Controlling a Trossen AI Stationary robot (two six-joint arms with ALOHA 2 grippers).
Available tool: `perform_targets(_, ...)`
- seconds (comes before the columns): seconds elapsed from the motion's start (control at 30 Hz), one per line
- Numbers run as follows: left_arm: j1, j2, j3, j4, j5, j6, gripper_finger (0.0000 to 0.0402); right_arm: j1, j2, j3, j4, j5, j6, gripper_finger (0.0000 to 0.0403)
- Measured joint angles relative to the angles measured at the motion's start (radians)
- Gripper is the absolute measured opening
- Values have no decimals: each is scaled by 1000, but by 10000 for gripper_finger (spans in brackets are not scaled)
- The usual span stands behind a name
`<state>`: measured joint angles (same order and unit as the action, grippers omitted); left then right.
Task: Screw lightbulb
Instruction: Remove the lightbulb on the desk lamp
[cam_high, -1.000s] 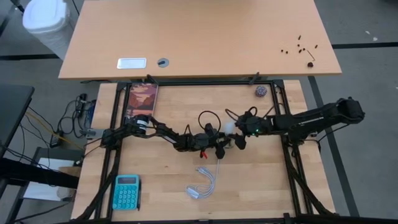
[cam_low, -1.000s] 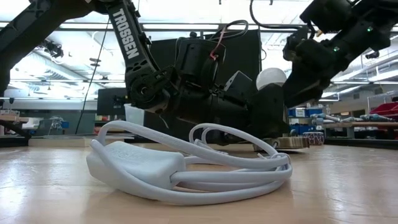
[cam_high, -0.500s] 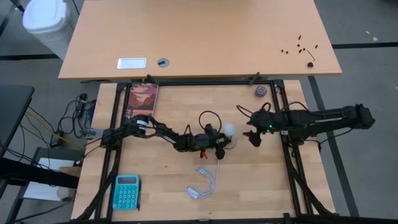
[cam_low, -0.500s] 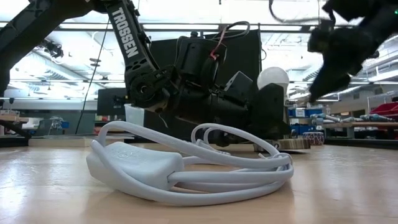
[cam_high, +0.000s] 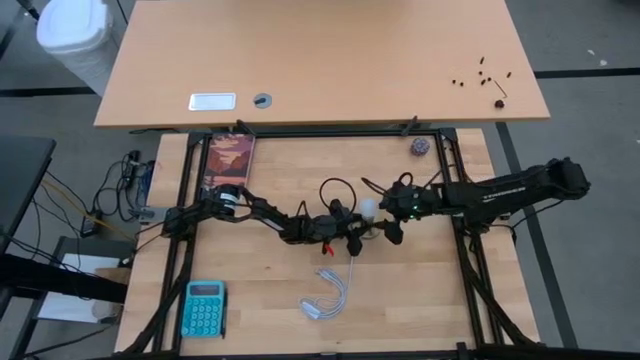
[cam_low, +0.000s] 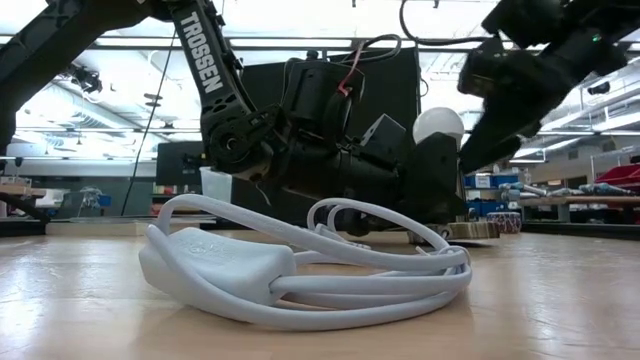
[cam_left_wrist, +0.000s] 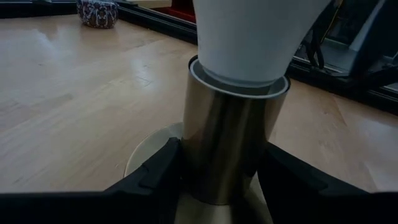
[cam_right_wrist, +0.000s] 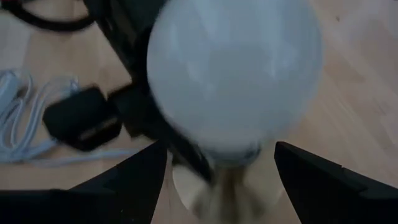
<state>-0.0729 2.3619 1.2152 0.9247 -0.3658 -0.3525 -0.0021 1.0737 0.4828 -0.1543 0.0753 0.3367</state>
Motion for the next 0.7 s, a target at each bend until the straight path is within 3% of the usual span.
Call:
perform_targets(0.13, 0, 0, 0, -1, -2, -15, 189, 0, 40, 0, 80, 2, 0, 307)
perform_targets(0.5, 2, -2, 2, -20, -7, -36, 188, -49, -15, 0, 5, 129, -22, 307)
perform_targets(0.7, -2, -1, -2, -24, -3, -43, 188, -54, -128, 2, -322, 248, 42, 307)
